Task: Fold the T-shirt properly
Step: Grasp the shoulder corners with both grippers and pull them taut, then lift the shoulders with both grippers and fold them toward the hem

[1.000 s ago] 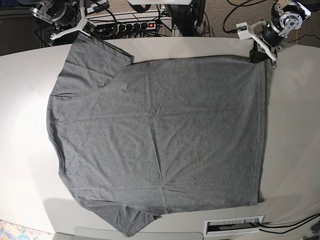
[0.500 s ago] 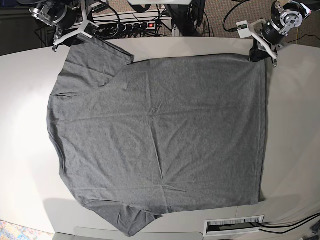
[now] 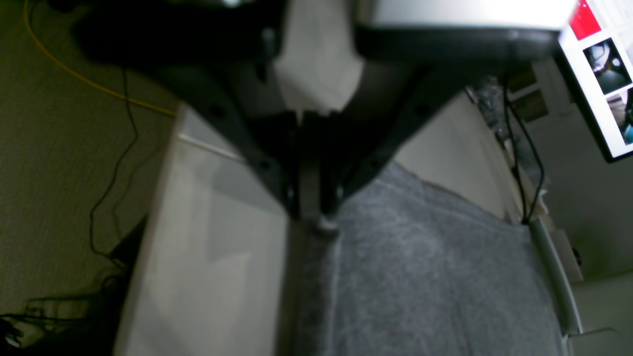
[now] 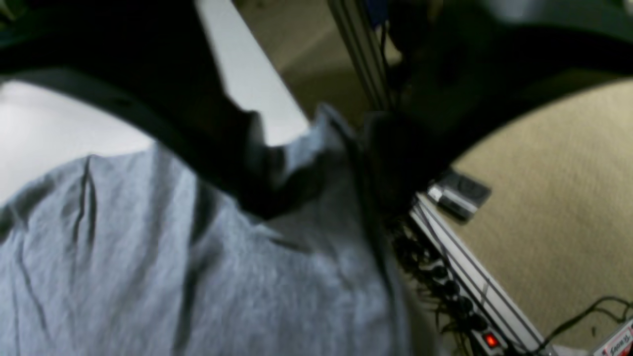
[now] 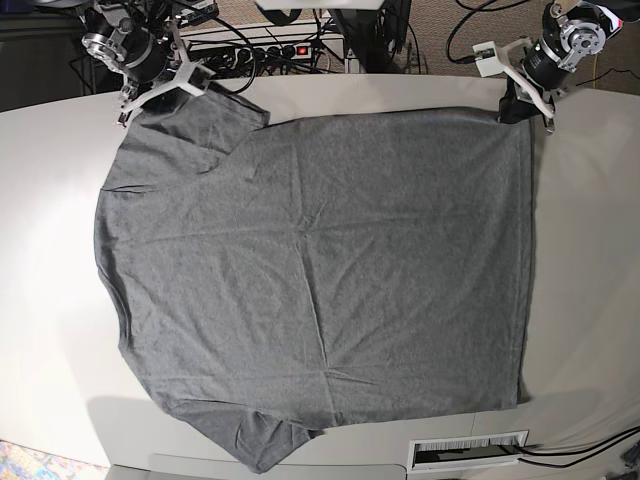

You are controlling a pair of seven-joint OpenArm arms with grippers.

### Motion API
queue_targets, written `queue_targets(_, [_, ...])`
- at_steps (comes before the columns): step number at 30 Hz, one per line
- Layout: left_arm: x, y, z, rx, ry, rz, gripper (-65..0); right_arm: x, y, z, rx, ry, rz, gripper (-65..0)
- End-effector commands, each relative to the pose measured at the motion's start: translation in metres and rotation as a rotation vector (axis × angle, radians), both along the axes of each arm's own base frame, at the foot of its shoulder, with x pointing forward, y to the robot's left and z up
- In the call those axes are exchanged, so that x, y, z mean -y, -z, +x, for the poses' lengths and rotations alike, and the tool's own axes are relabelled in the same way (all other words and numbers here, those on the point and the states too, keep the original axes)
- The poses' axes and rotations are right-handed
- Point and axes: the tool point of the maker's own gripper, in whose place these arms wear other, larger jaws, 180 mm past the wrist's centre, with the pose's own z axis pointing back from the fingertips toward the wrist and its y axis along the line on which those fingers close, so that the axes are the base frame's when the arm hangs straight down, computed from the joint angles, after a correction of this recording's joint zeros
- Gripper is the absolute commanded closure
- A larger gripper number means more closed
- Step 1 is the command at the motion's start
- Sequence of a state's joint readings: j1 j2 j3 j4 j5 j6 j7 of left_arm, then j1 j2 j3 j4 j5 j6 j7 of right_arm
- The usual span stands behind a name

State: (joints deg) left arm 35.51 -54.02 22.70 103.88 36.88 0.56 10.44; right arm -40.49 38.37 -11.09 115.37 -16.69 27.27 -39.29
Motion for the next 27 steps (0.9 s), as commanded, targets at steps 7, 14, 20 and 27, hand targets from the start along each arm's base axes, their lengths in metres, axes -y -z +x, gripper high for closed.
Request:
queue_targets(7, [-0.004,0.019,-0.035,-0.165,0.018,0.02,0.0,0.01,0.002,-0.018,-0.103,0.052,-0.066,-0.9])
queue_targets(14, [-0.008,0.02,-0.037,-0.169,0.01,0.038,0.0,0.006,-0.004,-0.042,-0.161,0.058,-0.082,0.0])
queue_targets(20, [-0.022,0.02,-0.05,-0.205,0.034,0.083,0.0,0.008,-0.01,-0.068,-0.198,0.024,-0.132,0.0])
queue_targets(27, [-0.037,0.018,-0.061,-0.211,0.073,0.142,0.0,0.013,-0.022,-0.08,-0.176,-0.033,-0.216,0.0])
